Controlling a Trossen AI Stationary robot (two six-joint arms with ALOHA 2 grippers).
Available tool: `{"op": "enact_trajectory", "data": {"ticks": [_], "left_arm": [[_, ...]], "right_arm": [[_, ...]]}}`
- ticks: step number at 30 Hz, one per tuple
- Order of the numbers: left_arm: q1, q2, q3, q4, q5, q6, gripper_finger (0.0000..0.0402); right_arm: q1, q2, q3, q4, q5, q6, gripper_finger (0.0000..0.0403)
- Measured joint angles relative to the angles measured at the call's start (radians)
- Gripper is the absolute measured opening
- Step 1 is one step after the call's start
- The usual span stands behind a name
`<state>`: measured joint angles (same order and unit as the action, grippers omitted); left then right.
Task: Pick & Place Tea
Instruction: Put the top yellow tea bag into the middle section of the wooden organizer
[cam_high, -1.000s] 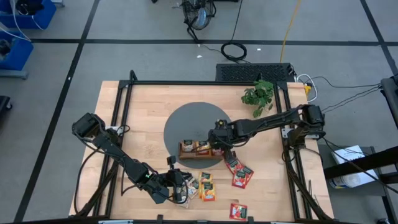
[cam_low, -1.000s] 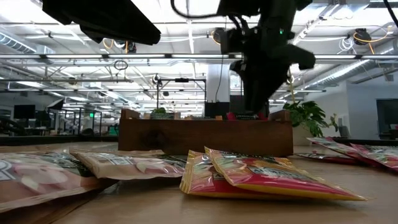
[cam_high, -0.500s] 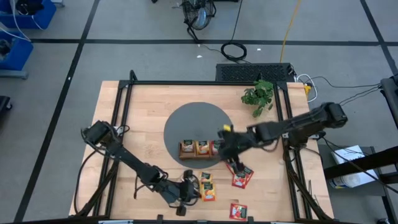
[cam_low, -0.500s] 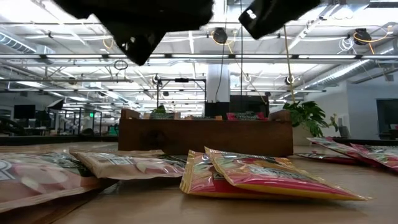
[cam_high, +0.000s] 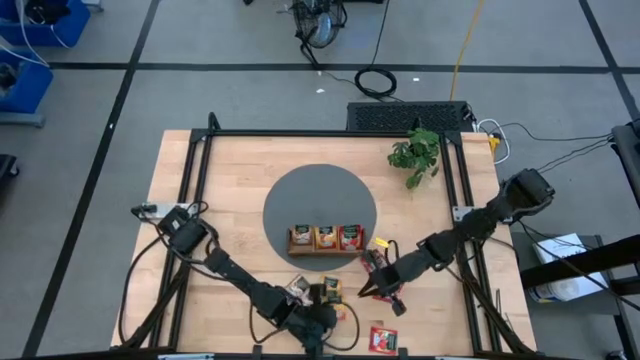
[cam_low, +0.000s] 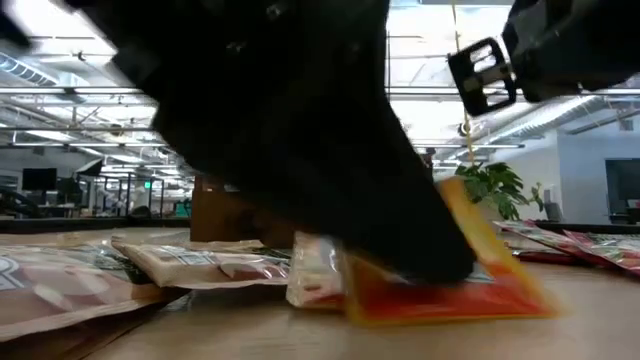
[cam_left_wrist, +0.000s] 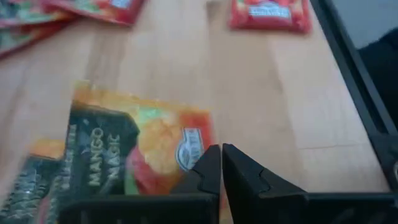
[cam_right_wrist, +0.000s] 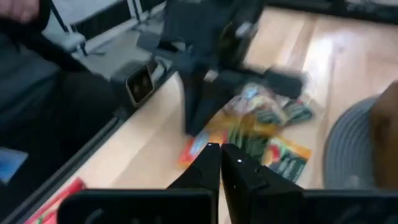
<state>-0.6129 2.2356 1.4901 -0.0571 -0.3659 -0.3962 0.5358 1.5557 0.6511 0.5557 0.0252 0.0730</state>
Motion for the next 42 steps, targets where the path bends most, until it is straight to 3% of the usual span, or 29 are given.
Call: {"op": "enact_trajectory", "data": {"ticks": [5,12,17,21,25,36,42], "left_arm": [[-0.004,-0.003,0.035,-0.084,0.003,-0.050,0.0021],[-0.003,-0.003,0.041,-0.137,0.006,-0.080,0.0021],[-0.003,-0.004,0.041,-0.191,0.006,-0.111,0.0021],[0.002,0.003,0.041,-0.225,-0.004,-0.131,0.0021],[0.002,0.011,0.039,-0.220,-0.021,-0.109,0.0021],[0.029,0.018,0.036,-0.221,-0.064,-0.054,0.0021],[0.036,0.045,0.038,-0.154,-0.075,-0.008,0.0021]], "right_arm": [[0.003,0.119,0.016,0.037,0.000,0.072,0.0005],[-0.032,0.224,0.037,0.099,0.001,0.151,0.0034],[-0.058,0.229,0.043,0.120,-0.006,0.186,0.0071],[-0.078,0.229,0.043,0.169,-0.100,0.240,0.0100],[-0.079,0.231,0.044,0.166,-0.104,0.288,0.0121],[-0.078,0.231,0.043,-0.012,-0.053,0.464,0.0124],[-0.085,0.231,0.043,-0.008,-0.053,0.494,0.0127]]}}
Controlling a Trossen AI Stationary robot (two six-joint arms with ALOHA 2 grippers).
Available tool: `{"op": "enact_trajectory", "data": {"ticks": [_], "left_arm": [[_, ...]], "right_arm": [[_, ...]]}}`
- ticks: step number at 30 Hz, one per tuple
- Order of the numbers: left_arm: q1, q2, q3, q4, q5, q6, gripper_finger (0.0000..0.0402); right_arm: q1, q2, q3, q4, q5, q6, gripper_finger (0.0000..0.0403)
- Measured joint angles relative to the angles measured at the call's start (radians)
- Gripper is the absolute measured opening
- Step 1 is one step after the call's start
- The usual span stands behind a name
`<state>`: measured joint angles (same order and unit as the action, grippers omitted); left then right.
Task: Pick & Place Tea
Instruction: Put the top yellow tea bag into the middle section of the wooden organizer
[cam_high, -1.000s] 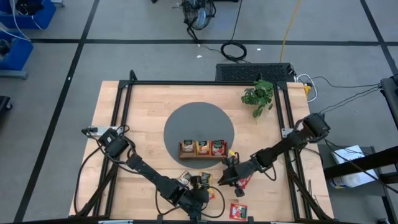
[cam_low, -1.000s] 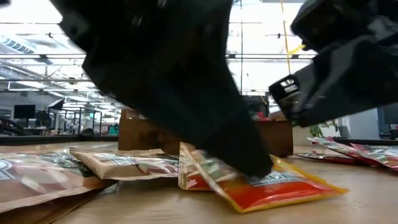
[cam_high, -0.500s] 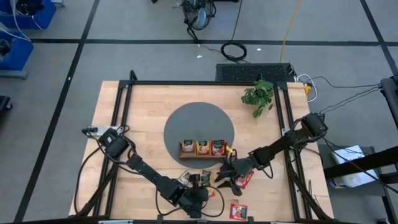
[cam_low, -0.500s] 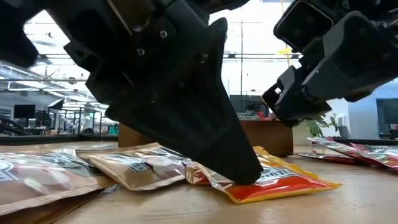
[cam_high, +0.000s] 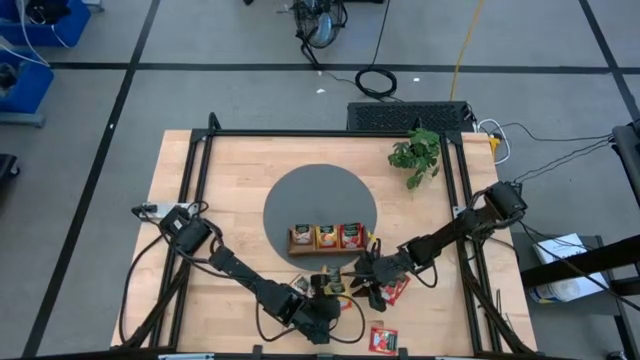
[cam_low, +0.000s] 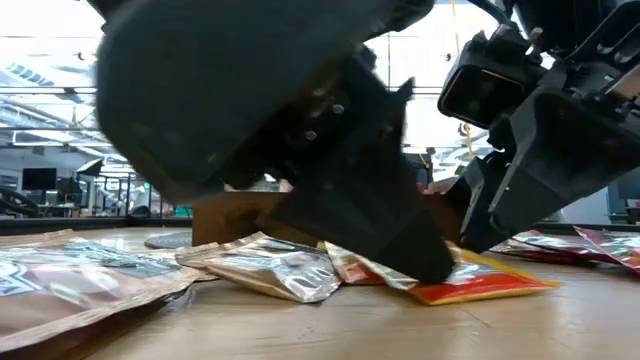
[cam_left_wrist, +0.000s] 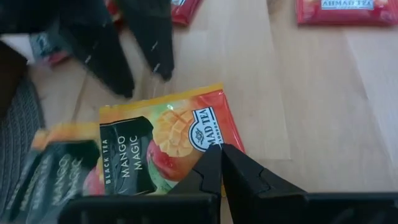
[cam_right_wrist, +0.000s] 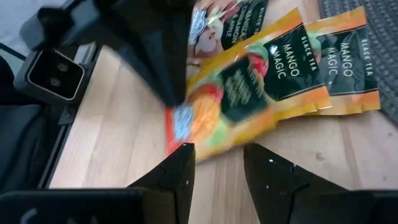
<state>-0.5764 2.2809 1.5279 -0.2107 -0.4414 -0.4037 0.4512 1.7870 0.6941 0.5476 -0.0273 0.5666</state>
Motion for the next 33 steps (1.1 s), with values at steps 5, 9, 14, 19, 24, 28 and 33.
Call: {"op": "enact_trajectory", "data": {"ticks": [5,9,14,19,24,28,33], "left_arm": [[0.011,0.014,0.000,0.042,0.004,0.036,0.0021],[0.012,0.015,-0.001,0.052,0.004,0.057,0.0021],[0.012,0.015,-0.001,0.049,0.004,0.055,0.0021],[0.012,0.015,-0.002,0.051,-0.004,0.068,0.0021],[0.018,0.017,-0.003,0.057,-0.027,0.077,0.0021],[0.019,0.017,-0.003,0.057,-0.031,0.070,0.0021],[0.021,0.017,-0.003,0.057,-0.042,0.069,0.0021]], "right_arm": [[-0.008,0.015,0.000,-0.009,0.001,0.022,0.0127],[-0.016,0.041,0.001,0.008,0.001,0.035,0.0127],[-0.019,0.026,0.000,0.001,0.026,0.012,0.0128],[-0.027,0.030,0.001,-0.017,0.007,0.045,0.0128],[-0.027,0.045,0.001,0.011,-0.017,0.045,0.0128],[-0.027,0.047,0.000,0.035,-0.023,0.017,0.0128],[-0.027,0.047,0.000,0.038,-0.026,-0.027,0.0122]]}}
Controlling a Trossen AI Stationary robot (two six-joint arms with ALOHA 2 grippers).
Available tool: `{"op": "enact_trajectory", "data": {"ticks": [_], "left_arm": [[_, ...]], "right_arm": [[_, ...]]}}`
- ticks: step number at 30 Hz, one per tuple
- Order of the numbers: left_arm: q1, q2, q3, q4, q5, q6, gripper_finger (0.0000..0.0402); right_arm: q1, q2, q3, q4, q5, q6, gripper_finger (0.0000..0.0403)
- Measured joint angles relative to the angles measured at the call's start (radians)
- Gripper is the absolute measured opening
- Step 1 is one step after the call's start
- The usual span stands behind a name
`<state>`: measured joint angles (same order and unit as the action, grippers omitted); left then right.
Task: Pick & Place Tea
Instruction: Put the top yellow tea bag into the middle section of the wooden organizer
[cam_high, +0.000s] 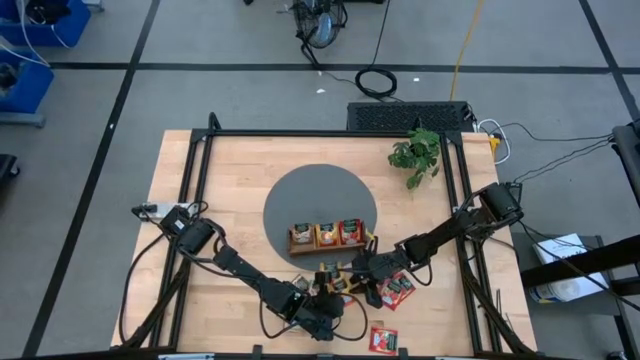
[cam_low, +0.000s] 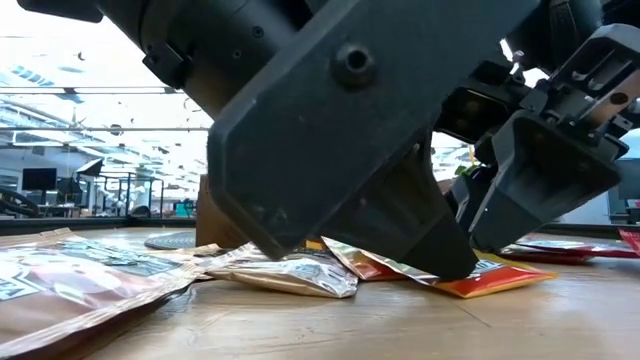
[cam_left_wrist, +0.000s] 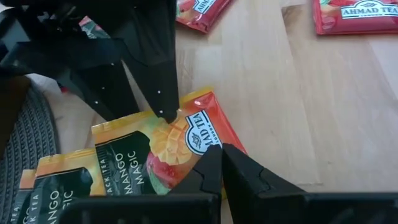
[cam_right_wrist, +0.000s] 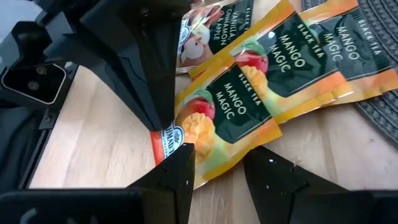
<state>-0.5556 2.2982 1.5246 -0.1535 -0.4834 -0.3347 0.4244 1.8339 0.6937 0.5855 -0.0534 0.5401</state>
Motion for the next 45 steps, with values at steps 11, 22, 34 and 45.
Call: {"op": "enact_trajectory", "data": {"ticks": [11,22,34,45], "left_arm": [[-0.008,0.002,-0.002,0.030,-0.018,0.012,0.0021],[-0.043,-0.107,-0.004,0.032,0.137,0.011,0.0021],[-0.202,-0.238,-0.001,-0.122,0.003,0.011,0.0021],[-0.301,-0.256,0.000,-0.179,-0.651,-0.036,0.0021]], "right_arm": [[0.003,0.001,0.000,0.008,0.056,-0.078,0.0007],[0.017,-0.044,0.000,0.007,0.055,-0.122,0.0001],[0.029,-0.244,0.000,-0.044,0.182,-0.307,0.0000],[0.040,-0.341,0.000,-0.090,0.337,-0.488,0.0000]]}}
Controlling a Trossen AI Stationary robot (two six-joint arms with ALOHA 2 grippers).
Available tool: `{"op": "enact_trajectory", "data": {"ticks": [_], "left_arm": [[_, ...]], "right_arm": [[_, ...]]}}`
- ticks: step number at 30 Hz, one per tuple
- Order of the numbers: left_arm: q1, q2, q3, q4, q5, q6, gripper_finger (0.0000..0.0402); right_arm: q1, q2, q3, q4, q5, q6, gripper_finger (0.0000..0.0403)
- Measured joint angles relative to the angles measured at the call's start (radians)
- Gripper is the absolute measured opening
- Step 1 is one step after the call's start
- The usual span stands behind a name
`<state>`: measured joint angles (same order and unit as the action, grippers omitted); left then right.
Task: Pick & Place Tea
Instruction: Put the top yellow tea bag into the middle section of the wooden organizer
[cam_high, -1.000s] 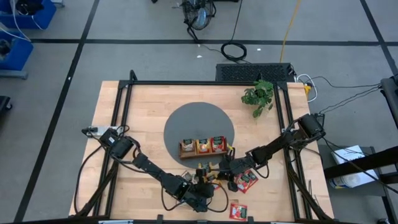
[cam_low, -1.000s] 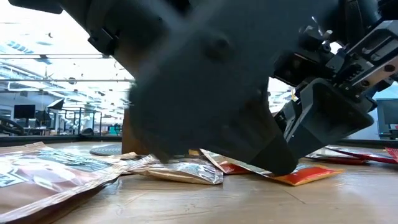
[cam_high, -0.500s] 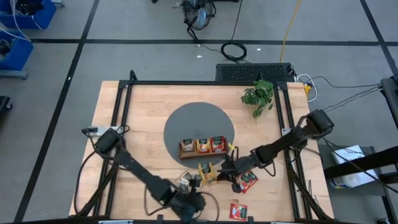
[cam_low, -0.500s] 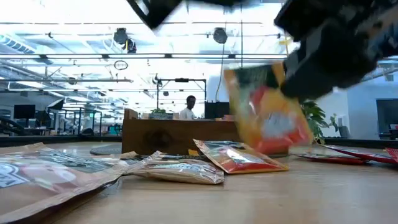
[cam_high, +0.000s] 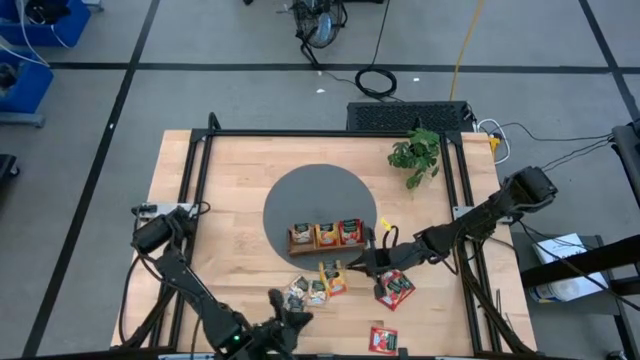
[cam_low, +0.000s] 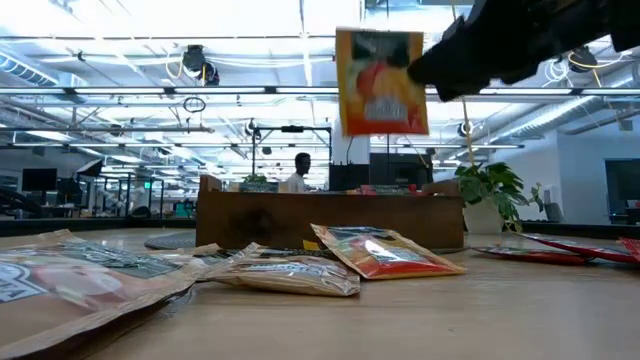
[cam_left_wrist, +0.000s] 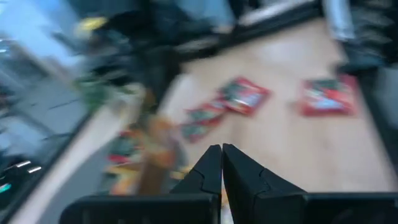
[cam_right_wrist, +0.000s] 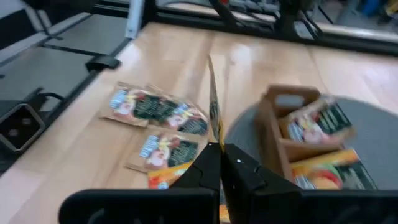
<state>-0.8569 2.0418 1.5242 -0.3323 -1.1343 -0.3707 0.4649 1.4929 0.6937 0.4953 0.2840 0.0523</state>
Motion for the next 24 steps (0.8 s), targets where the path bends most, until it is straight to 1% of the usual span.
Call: {"op": "enact_trajectory", "data": {"ticks": [1,3,6,9,12,14,16,18,21,24], "left_arm": [[0.007,0.000,0.000,-0.014,-0.032,-0.022,0.0021],[0.027,0.000,0.000,-0.039,-0.039,-0.033,0.0021],[0.068,0.000,0.000,-0.044,0.023,-0.033,0.0022],[0.122,0.000,0.000,-0.015,0.136,-0.033,0.0022],[0.181,0.000,0.000,0.041,0.322,-0.028,0.0034],[0.215,0.000,0.000,0.062,0.422,-0.005,0.0056],[0.236,0.000,0.000,0.065,0.450,-0.004,0.0089],[0.245,0.000,0.000,0.063,0.428,-0.004,0.0125],[0.252,0.000,0.001,0.048,0.393,-0.004,0.0179],[0.252,0.000,0.001,0.042,0.364,0.003,0.0225]], "right_arm": [[0.009,0.000,0.000,0.009,0.001,-0.016,0.0000],[0.029,0.000,0.000,0.024,0.002,-0.052,0.0000],[0.064,0.000,0.000,0.064,0.003,-0.099,0.0000],[0.089,0.008,0.000,0.075,0.004,-0.123,0.0000],[0.114,0.012,0.000,0.064,0.034,-0.138,0.0000],[0.126,0.010,0.000,0.047,0.065,-0.147,0.0000],[0.140,0.012,0.000,0.018,0.111,-0.148,0.0000],[0.153,0.012,0.000,0.017,0.134,-0.153,0.0000],[0.162,0.010,0.000,-0.006,0.137,-0.145,0.0000],[0.176,0.011,0.000,-0.022,0.160,-0.140,0.0000]]}}
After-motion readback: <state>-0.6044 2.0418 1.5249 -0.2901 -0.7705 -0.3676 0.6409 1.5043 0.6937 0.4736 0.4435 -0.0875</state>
